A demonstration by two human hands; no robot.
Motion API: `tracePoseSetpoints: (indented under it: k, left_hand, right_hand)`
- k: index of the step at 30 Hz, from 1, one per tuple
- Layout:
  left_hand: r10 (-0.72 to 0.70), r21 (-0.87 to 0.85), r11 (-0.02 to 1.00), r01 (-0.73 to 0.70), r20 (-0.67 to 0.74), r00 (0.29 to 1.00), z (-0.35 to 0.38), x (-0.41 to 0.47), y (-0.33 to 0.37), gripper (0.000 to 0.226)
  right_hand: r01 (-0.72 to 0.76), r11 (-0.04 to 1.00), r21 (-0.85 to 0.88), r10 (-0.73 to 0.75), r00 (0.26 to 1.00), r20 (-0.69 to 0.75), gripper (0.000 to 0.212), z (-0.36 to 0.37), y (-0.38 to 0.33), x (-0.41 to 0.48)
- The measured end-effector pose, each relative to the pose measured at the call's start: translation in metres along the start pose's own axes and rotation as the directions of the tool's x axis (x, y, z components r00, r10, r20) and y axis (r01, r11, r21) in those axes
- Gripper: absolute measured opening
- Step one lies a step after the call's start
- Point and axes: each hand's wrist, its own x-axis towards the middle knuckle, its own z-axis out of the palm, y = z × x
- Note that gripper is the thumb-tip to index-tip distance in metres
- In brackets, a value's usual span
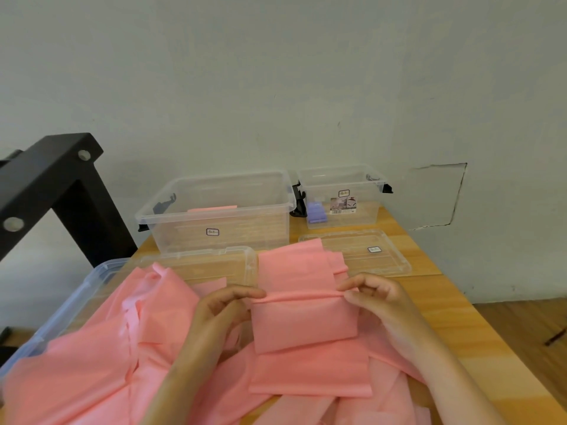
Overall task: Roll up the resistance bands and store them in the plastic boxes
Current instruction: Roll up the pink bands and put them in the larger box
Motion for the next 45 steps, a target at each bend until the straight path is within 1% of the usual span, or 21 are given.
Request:
tracePoseSetpoints:
  k: [1, 3, 6, 8, 13, 16, 17, 20, 21, 23, 25, 27, 30, 34, 37, 38, 39, 41, 42, 44, 45]
  left_hand:
    - [0.017, 0.050, 0.999, -0.016, -0.020, 1.000, 0.0017, 0.0005, -0.0002, 0.004]
    - [0.064, 0.159, 0.986, -0.056, -0.043, 0.997, 0.0044, 0.0018, -0.0032, 0.016]
    - [0.083, 0.181, 0.981, -0.073, -0.050, 0.995, 0.0068, 0.0023, -0.0023, 0.029]
    - [0.066, 0.189, 0.981, -0.055, -0.055, 0.996, 0.0058, 0.0020, -0.0024, 0.025]
    - [-0.029, 0.064, 0.998, 0.027, 0.030, 0.999, 0.0113, -0.0011, 0.0010, 0.013]
    - [-0.002, 0.060, 0.998, 0.000, 0.034, 0.999, 0.0086, -0.0020, 0.0038, 0.015]
    - [0.005, 0.067, 0.998, -0.007, 0.024, 1.000, 0.0077, -0.0027, 0.0044, 0.014]
    - [-0.010, 0.007, 1.000, 0.010, -0.005, 1.000, 0.0065, -0.0040, 0.0028, 0.015]
    - [0.013, 0.021, 1.000, -0.012, -0.017, 1.000, 0.0069, -0.0031, 0.0020, 0.015]
    - [0.090, 0.129, 0.988, -0.087, -0.017, 0.996, 0.0084, -0.0006, 0.0011, 0.014]
    - [0.095, 0.175, 0.981, -0.089, -0.024, 0.995, 0.0076, 0.0022, -0.0011, 0.023]
    - [0.046, 0.168, 0.985, -0.040, -0.033, 0.998, 0.0065, 0.0027, -0.0021, 0.023]
    - [-0.015, 0.092, 0.996, 0.016, -0.008, 1.000, 0.0079, 0.0009, -0.0021, 0.020]
    - [-0.031, 0.046, 0.998, 0.031, 0.014, 0.999, 0.0092, -0.0014, 0.0005, 0.008]
    - [-0.065, -0.018, 0.998, 0.065, -0.003, 0.998, 0.0069, -0.0023, 0.0006, 0.016]
    - [-0.066, -0.030, 0.997, 0.066, -0.002, 0.998, 0.0066, -0.0029, 0.0005, 0.016]
    - [-0.043, -0.012, 0.999, 0.043, -0.004, 0.999, 0.0066, -0.0031, 0.0001, 0.013]
    - [0.042, 0.105, 0.994, -0.042, -0.003, 0.999, 0.0080, -0.0024, 0.0010, 0.003]
    - [0.072, 0.145, 0.987, -0.070, -0.009, 0.997, 0.0085, -0.0015, 0.0001, 0.011]
    - [0.080, 0.162, 0.984, -0.077, -0.016, 0.997, 0.0082, 0.0004, -0.0014, 0.025]
    - [0.077, 0.170, 0.983, -0.073, -0.017, 0.997, 0.0072, 0.0012, -0.0023, 0.028]
  right_hand:
    - [0.003, 0.999, -0.037, -0.003, 1.000, -0.008, 0.006, 0.0002, 0.0009, 0.0000]
    - [-0.005, 0.994, -0.111, 0.001, 0.999, -0.037, 0.008, 0.0016, 0.0011, -0.0003]
    - [-0.011, 0.986, -0.166, 0.003, 0.999, -0.046, 0.014, 0.0026, 0.0017, -0.0001]
    - [-0.006, 0.982, -0.187, -0.003, 0.999, -0.052, 0.011, 0.0024, 0.0027, 0.0006]
    - [-0.003, 0.988, -0.157, 0.001, 1.000, -0.017, 0.008, 0.0023, 0.0047, 0.0003]
    - [-0.004, 1.000, -0.025, 0.004, 1.000, -0.029, 0.015, 0.0017, 0.0012, -0.0001]
    - [-0.006, 1.000, -0.002, 0.006, 1.000, -0.025, 0.014, 0.0015, -0.0005, -0.0005]
    - [0.000, 1.000, -0.022, 0.000, 1.000, -0.020, 0.009, 0.0020, -0.0039, -0.0016]
    - [0.007, 0.999, -0.043, -0.008, 0.999, -0.031, 0.009, 0.0022, -0.0036, -0.0018]
    - [0.016, 0.996, -0.089, -0.020, 0.999, -0.047, 0.012, 0.0025, -0.0021, -0.0012]
    - [0.007, 0.993, -0.118, -0.012, 0.999, -0.041, 0.018, 0.0024, 0.0002, 0.0003]
    - [0.001, 0.991, -0.131, -0.005, 1.000, -0.027, 0.020, 0.0032, 0.0009, 0.0009]
    - [0.027, 0.992, -0.122, -0.030, 0.999, -0.024, 0.019, 0.0028, 0.0016, 0.0002]
    - [0.011, 0.998, -0.062, -0.010, 1.000, 0.011, 0.005, 0.0035, 0.0017, -0.0016]
    - [-0.006, 1.000, -0.004, 0.006, 1.000, 0.007, 0.014, 0.0010, 0.0010, -0.0003]
    - [-0.007, 1.000, 0.002, 0.007, 1.000, 0.013, 0.013, 0.0008, -0.0003, -0.0007]
    - [-0.004, 1.000, -0.006, 0.004, 1.000, 0.017, 0.011, 0.0011, -0.0008, -0.0006]
    - [0.014, 0.998, -0.063, -0.014, 1.000, 0.008, 0.014, 0.0013, 0.0013, -0.0003]
    - [0.019, 0.996, -0.088, -0.019, 1.000, -0.001, 0.015, 0.0015, 0.0021, -0.0001]
    - [0.021, 0.993, -0.113, -0.022, 1.000, -0.010, 0.020, 0.0020, 0.0028, 0.0002]
    - [0.024, 0.992, -0.125, -0.025, 1.000, -0.012, 0.021, 0.0015, 0.0037, 0.0006]
